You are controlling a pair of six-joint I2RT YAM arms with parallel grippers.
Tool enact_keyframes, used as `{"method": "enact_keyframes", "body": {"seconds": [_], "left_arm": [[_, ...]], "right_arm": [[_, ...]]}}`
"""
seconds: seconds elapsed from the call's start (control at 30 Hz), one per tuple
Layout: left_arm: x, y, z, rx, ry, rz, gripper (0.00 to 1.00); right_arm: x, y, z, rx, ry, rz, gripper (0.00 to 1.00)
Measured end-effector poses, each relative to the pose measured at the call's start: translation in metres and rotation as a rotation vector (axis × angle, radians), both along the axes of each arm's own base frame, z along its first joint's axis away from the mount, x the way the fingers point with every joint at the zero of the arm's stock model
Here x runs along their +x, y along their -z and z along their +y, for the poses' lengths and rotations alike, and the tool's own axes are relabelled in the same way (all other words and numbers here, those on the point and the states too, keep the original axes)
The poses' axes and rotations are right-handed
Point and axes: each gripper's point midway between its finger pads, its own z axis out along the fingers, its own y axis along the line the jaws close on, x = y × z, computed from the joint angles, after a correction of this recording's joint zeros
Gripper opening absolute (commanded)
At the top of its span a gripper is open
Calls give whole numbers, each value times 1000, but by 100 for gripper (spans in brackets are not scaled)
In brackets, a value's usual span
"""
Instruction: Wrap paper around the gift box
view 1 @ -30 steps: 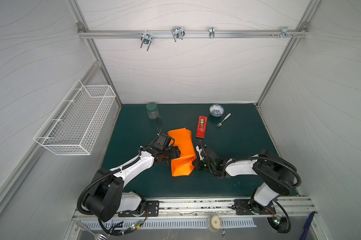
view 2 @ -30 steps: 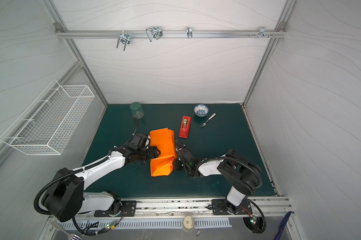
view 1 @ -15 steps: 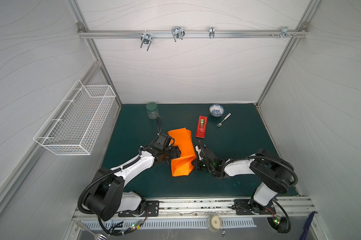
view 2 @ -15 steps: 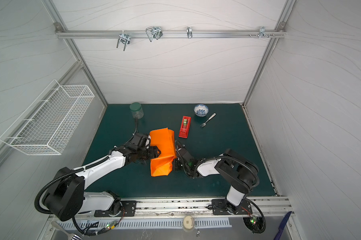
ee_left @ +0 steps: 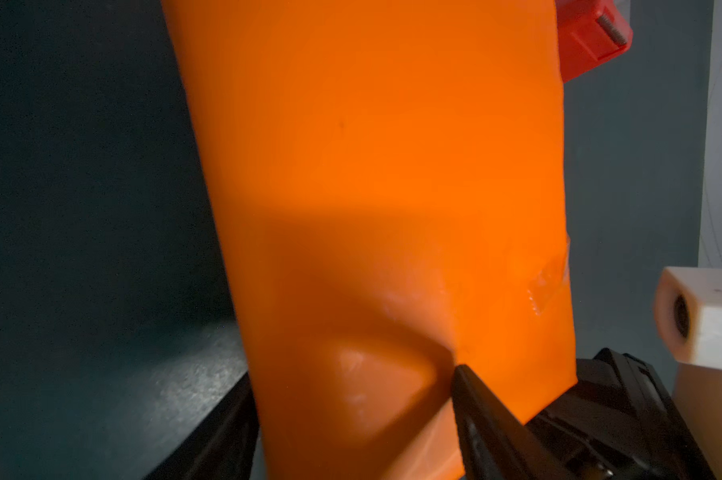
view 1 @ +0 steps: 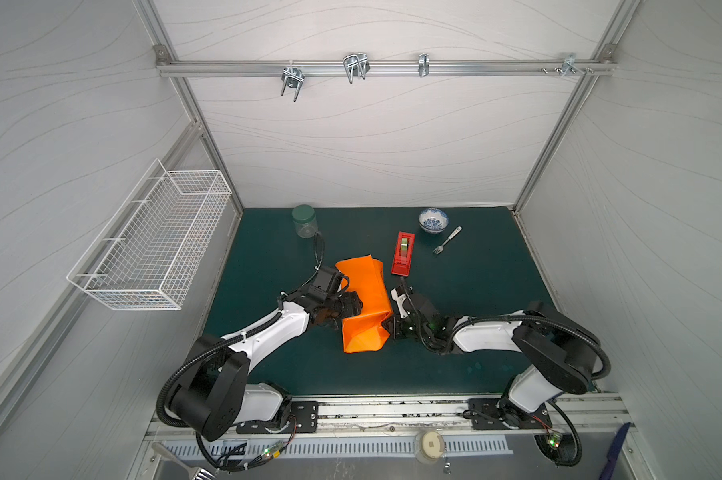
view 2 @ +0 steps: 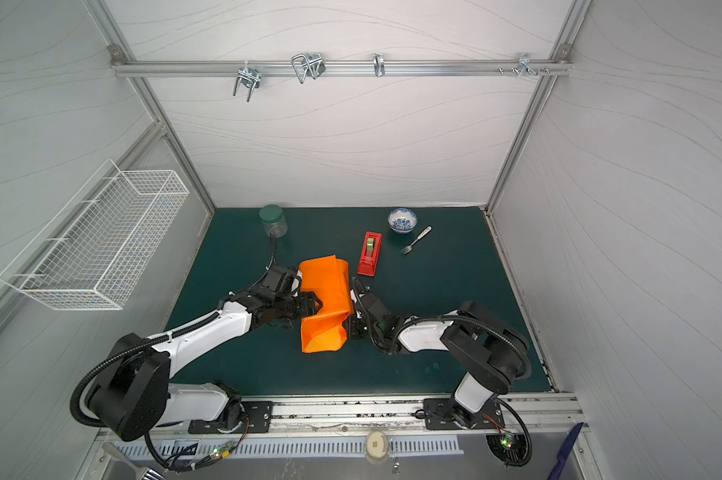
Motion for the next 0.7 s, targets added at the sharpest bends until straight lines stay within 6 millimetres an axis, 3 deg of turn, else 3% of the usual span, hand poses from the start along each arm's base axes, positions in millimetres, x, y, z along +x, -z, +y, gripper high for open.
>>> {"method": "enact_keyframes", "body": {"seconds": [0.17,0.43,0.7], "left_arm": [[0,0,0,0,0,0,72],[0,0,0,1,2,-1,72],[0,0,-1,-1,3,-1,72]], "right_arm": [[-3,-8,-4,17,-17,1,13],[-1,5,-23,-17,8,28,9],[7,14,-18,-21,18,40,7]]}}
